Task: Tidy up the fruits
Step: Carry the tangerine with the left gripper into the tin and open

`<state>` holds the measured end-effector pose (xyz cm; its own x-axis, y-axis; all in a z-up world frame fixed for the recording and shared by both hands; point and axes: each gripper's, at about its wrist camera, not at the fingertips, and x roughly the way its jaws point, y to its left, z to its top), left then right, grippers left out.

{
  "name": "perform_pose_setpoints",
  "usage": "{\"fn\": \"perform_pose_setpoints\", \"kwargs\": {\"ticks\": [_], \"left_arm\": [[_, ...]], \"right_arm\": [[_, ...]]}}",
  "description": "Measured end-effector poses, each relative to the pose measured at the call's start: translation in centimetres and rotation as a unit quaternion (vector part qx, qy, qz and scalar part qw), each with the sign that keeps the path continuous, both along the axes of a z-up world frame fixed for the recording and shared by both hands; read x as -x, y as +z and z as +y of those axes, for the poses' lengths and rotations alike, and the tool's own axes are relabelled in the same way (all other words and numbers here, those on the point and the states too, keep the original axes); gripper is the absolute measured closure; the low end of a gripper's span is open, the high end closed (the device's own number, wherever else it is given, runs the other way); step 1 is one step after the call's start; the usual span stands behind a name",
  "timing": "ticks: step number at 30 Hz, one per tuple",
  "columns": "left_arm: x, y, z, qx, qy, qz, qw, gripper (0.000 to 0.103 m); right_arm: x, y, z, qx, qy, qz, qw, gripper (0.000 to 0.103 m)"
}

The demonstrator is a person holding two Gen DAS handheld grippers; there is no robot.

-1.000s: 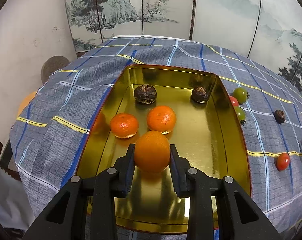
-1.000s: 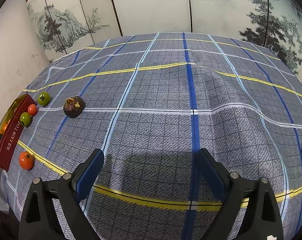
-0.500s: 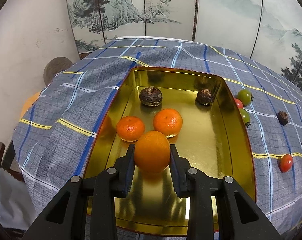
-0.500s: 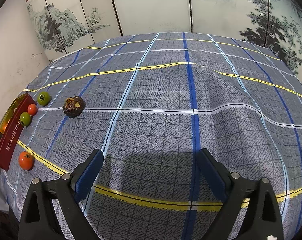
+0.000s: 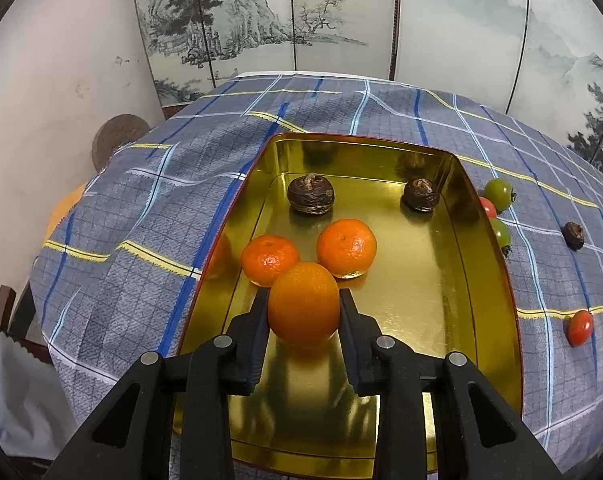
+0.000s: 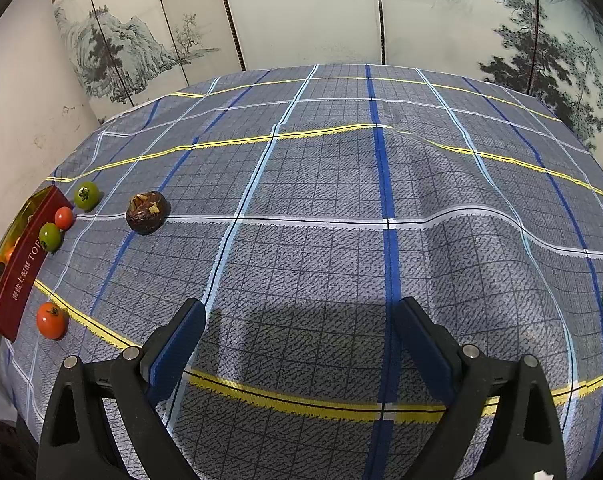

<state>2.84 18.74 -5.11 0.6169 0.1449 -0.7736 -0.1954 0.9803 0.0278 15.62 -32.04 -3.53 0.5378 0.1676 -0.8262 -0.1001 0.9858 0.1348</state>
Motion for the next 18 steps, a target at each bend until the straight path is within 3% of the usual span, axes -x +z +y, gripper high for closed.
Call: {"fn": "perform_pose_setpoints", "kwargs": {"ticks": [18], "left_arm": [[-0.07,0.72,-0.01,-0.012,0.014,-0.011,0.9998,0.066]], "right_arm": [[-0.02,0.01,0.04,0.001,-0.001,0.000,1.000,0.007]]}}
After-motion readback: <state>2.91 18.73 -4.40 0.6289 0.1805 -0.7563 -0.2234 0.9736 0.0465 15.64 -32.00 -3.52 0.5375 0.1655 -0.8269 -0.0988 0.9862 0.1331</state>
